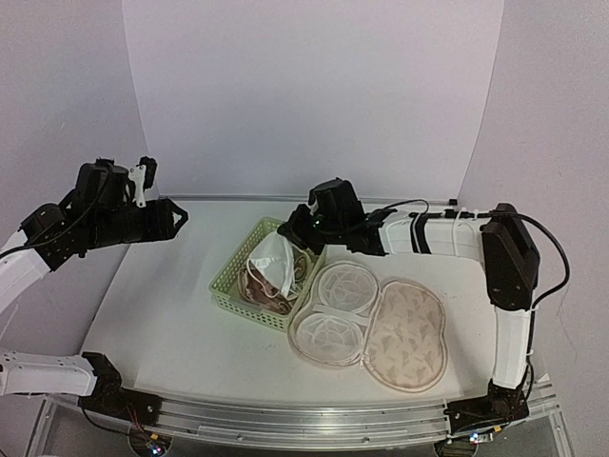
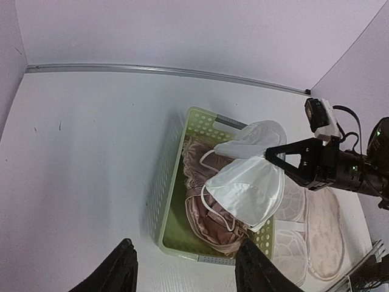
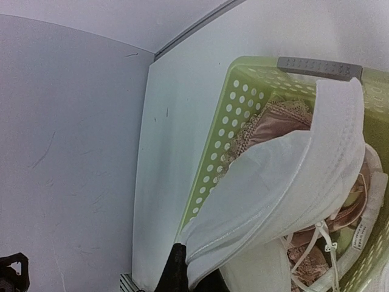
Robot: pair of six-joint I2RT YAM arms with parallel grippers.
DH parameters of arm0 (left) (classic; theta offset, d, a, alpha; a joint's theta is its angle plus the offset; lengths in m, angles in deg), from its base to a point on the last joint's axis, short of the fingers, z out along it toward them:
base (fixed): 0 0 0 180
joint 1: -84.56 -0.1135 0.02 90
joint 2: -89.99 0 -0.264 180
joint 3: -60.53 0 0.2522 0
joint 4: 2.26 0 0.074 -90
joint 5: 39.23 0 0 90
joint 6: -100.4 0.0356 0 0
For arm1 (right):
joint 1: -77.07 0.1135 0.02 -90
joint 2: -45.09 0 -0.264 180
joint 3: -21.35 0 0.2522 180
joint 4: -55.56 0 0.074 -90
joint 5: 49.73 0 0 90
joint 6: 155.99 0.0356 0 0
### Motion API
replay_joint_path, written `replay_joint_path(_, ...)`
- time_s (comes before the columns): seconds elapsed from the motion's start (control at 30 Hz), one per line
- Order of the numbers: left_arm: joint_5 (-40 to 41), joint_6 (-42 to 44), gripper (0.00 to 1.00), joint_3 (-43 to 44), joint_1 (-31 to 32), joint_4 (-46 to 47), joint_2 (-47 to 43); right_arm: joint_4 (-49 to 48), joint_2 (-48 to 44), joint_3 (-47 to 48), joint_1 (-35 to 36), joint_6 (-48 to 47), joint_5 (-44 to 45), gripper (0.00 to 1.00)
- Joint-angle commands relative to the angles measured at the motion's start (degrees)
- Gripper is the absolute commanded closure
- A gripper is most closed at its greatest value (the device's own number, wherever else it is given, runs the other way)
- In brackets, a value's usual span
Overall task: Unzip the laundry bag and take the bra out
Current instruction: Place the bra in the bin.
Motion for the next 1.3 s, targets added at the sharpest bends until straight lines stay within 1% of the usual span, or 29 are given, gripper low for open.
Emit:
replay_joint_path(0.0, 1.5, 0.6, 0.44, -0.2, 0.2, -0.7, -1.2, -5.1, 2.8, 5.7, 0.7, 2.1, -1.6, 1.00)
replay_joint_path(0.1, 1.6, 0.6, 0.44, 0.0, 0.2, -0.8, -1.3, -5.2, 4.3, 5.9, 0.7, 2.6, -1.2, 1.00)
replay_joint_path(0.43, 1.8, 0.6, 0.44, -0.1, 0.2, -0.8, -0.5, -5.1, 7.2, 2.0, 0.8, 4.5, -2.1, 1.00)
replay_joint_path(0.57, 1.8, 0.7, 0.44, -0.1, 0.2, -0.8, 0.0, -3.7, 7.9, 1.7, 0.8, 4.1, -2.5, 1.00)
replay_joint_path(0.67, 1.9, 0.7, 0.45, -0.2, 0.2, -0.6, 1.0, -1.6, 8.4, 1.4, 0.8, 3.5, -1.9, 0.95)
replay_joint_path(0.73, 1.4, 0.6, 0.45, -0.3, 0.2, -0.4, 1.4, -0.2, 8.3, 1.1, 0.7, 3.2, -1.8, 0.89)
replay_joint_path(0.87, 1.0, 0.6, 0.44, -0.6, 0.2, 0.1, 1.8, 2.7, 7.8, 1.1, 0.8, 1.8, -1.5, 0.71)
replay_joint_path(0.93, 0.7, 0.6, 0.45, -0.7, 0.2, 0.3, 2.0, 5.5, 7.2, 1.2, 0.7, 0.9, -0.8, 0.65)
replay_joint_path(1.1, 0.6, 0.6, 0.45, -0.8, 0.2, 0.7, 1.9, 8.1, 4.0, -0.2, 0.8, -0.8, 1.1, 0.59)
replay_joint_path(1.27, 0.1, 0.2, 0.45, -0.9, 0.2, 1.1, 2.6, 12.8, 0.5, -1.0, 0.8, -3.1, 3.1, 0.52)
